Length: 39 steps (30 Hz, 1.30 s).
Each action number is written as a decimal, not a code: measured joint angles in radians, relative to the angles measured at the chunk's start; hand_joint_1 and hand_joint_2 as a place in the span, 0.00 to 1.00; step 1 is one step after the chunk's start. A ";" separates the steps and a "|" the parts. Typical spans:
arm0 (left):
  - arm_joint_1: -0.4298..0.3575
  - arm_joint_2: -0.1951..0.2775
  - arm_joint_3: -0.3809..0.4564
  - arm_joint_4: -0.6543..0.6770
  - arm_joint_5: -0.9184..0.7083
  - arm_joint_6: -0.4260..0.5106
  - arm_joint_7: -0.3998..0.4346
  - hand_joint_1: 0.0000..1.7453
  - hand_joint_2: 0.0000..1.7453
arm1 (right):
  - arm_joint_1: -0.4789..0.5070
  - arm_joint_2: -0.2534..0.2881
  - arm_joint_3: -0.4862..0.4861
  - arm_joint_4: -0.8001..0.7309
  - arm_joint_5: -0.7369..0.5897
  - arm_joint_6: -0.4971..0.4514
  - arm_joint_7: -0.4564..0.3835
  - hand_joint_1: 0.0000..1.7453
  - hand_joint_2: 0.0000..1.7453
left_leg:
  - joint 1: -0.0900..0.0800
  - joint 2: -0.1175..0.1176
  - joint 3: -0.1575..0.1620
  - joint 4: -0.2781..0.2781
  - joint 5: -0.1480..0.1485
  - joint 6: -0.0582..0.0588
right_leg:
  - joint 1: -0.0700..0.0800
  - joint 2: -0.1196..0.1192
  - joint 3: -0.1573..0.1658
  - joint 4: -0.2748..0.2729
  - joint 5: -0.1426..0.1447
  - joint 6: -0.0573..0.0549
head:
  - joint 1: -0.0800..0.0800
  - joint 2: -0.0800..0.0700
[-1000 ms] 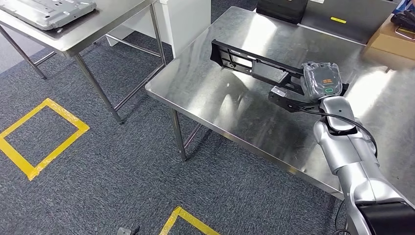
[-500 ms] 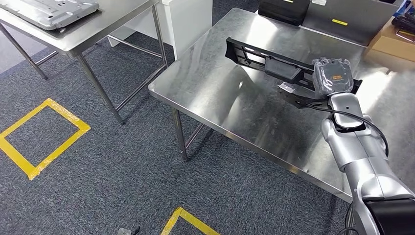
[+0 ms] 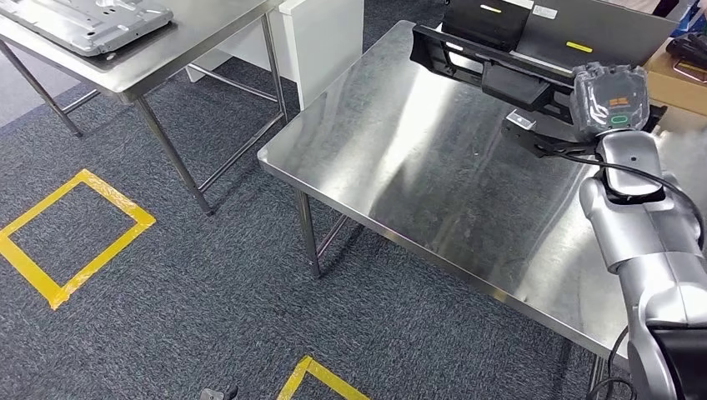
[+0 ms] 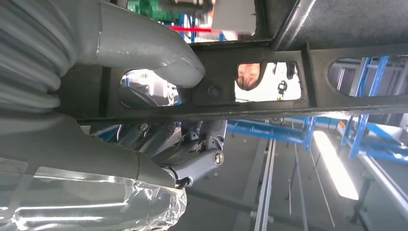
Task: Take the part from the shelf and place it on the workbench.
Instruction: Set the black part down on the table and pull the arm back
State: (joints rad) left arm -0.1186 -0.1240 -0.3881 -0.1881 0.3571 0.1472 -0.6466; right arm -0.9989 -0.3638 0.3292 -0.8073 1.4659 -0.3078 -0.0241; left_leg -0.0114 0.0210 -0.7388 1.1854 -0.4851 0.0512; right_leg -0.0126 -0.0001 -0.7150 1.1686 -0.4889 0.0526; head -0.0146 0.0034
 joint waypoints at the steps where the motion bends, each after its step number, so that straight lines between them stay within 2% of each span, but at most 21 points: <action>1: 0.000 0.000 0.000 0.000 0.000 0.000 0.000 0.00 1.00 | -0.008 -0.005 0.000 -0.005 -0.001 0.006 -0.004 1.00 1.00 | 0.000 0.000 0.005 -0.006 0.001 0.001 | 0.000 0.000 0.006 -0.006 0.001 0.000 | 0.000 0.000; 9: 0.001 0.000 0.000 0.000 -0.001 -0.001 -0.002 0.00 1.00 | -0.045 -0.020 0.000 -0.018 -0.007 0.033 -0.017 1.00 1.00 | -0.001 0.000 0.029 -0.027 0.002 0.002 | 0.001 0.000 0.033 -0.033 0.003 0.004 | 0.000 0.000; 33: 0.001 -0.001 0.010 0.000 -0.002 0.004 -0.012 0.00 1.00 | -0.049 -0.025 0.020 0.031 -0.037 0.020 -0.021 1.00 1.00 | -0.001 0.000 0.030 -0.030 0.002 0.002 | 0.001 -0.001 0.037 -0.042 0.005 0.007 | 0.000 0.000; 37: 0.001 -0.002 0.010 0.000 -0.001 0.009 -0.012 0.00 1.00 | -0.047 -0.026 0.022 0.045 -0.040 0.009 -0.018 0.00 0.00 | -0.001 0.000 0.030 -0.030 0.002 0.002 | 0.001 -0.001 0.037 -0.042 0.005 0.007 | 0.000 0.000; 39: 0.001 -0.002 0.012 0.000 0.006 -0.007 -0.012 0.00 1.00 | -0.047 -0.028 0.023 0.051 -0.043 0.002 -0.017 0.00 0.00 | -0.001 0.000 0.030 -0.030 0.002 0.002 | 0.001 -0.001 0.037 -0.042 0.005 0.007 | 0.000 0.000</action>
State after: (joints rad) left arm -0.1172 -0.1263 -0.3761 -0.1881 0.3626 0.1403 -0.6581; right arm -1.0462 -0.3917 0.3522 -0.7566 1.4234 -0.3060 -0.0416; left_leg -0.0125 0.0209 -0.7084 1.1558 -0.4834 0.0532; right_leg -0.0113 -0.0006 -0.6775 1.1264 -0.4837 0.0591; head -0.0145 0.0034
